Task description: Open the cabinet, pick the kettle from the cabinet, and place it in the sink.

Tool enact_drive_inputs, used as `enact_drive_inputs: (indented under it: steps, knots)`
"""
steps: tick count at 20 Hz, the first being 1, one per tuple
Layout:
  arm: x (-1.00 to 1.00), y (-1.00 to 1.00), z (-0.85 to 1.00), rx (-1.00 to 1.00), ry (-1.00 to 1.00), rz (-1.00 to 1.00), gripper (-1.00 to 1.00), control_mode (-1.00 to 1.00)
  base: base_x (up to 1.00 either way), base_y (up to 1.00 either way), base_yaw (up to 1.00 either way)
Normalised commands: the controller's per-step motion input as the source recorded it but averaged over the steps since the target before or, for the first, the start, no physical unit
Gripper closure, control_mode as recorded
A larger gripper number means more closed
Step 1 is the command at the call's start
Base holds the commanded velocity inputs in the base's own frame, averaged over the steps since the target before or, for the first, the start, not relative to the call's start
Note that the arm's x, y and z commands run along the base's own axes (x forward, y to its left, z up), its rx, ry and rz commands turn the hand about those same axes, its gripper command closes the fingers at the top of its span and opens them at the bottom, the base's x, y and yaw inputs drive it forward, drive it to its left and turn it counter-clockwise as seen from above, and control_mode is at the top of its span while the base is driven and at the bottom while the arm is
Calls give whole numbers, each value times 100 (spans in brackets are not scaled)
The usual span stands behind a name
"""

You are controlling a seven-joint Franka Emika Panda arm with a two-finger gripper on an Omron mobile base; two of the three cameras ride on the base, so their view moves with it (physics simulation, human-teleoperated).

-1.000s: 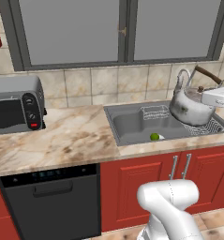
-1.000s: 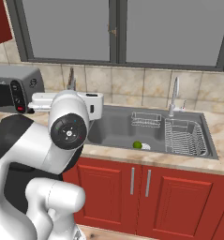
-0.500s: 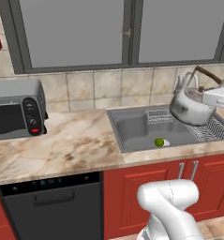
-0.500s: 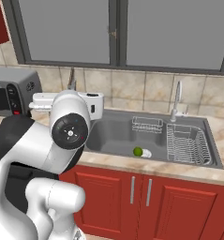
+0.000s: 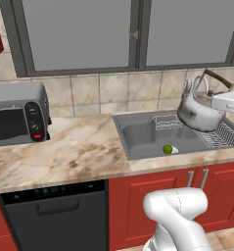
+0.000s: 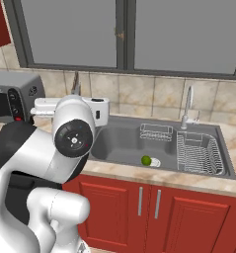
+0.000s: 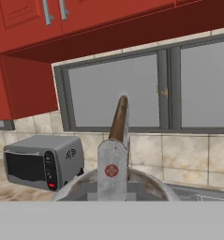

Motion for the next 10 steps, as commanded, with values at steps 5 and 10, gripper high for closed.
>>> enact_drive_inputs:
  steps: [5,10]
  knots:
    - [0,0,0,0,0,0,100,100,0,0,0]
    - [0,0,0,0,0,0,100,-100,0,0,0]
